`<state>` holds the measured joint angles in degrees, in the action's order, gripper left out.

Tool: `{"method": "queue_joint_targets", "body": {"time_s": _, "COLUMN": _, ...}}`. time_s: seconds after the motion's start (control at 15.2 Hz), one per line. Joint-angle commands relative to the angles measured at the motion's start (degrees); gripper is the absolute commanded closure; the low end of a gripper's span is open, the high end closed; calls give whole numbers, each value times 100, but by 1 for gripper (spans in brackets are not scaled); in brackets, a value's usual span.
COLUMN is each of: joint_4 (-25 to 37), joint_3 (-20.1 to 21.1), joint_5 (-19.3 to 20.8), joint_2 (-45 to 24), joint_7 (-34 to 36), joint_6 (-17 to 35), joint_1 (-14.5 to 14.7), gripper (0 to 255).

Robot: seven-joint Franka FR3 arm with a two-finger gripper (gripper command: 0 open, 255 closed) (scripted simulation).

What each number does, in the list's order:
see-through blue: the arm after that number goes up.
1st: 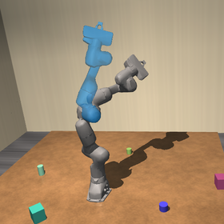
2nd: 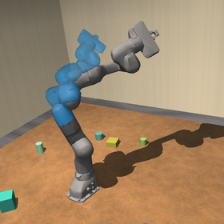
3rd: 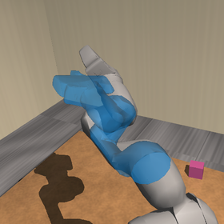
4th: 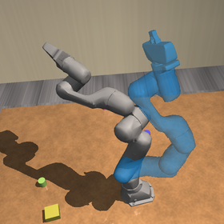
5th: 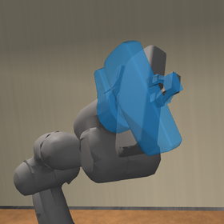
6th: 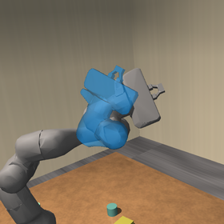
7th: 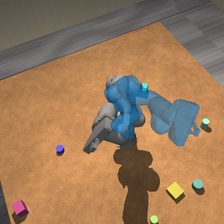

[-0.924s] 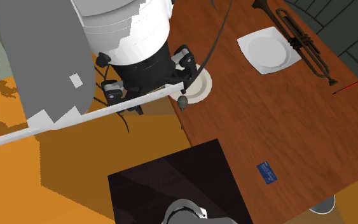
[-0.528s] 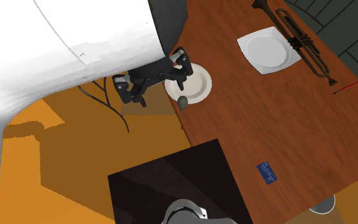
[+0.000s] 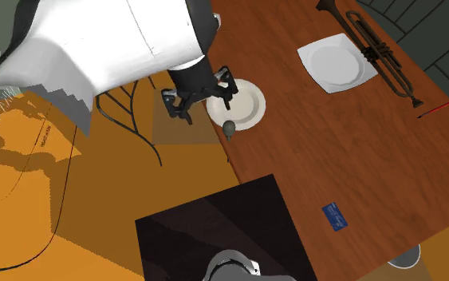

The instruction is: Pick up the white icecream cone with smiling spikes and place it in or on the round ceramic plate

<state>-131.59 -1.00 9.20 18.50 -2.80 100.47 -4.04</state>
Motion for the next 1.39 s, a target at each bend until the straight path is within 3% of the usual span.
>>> {"method": "queue_joint_targets", "body": {"time_s": 0.0, "joint_4": 57, "joint_3": -10, "joint_5": 50, "joint_2": -444, "joint_7": 130, "joint_6": 210, "joint_1": -42, "gripper": 0}}
{"method": "queue_joint_targets", "body": {"time_s": 0.53, "joint_4": 718, "joint_3": -114, "joint_5": 234, "joint_2": -2300, "joint_7": 565, "joint_6": 719, "joint_1": -190, "gripper": 0}}
{"method": "queue_joint_targets", "body": {"time_s": 1.06, "joint_4": 1738, "joint_3": -291, "joint_5": 323, "joint_2": -4180, "joint_7": 887, "joint_6": 909, "joint_1": -320, "gripper": 0}}
{"method": "queue_joint_targets", "body": {"time_s": 1.32, "joint_4": 1598, "joint_3": -315, "joint_5": 352, "joint_2": -4283, "joint_7": 912, "joint_6": 1133, "joint_1": -348, "gripper": 0}}
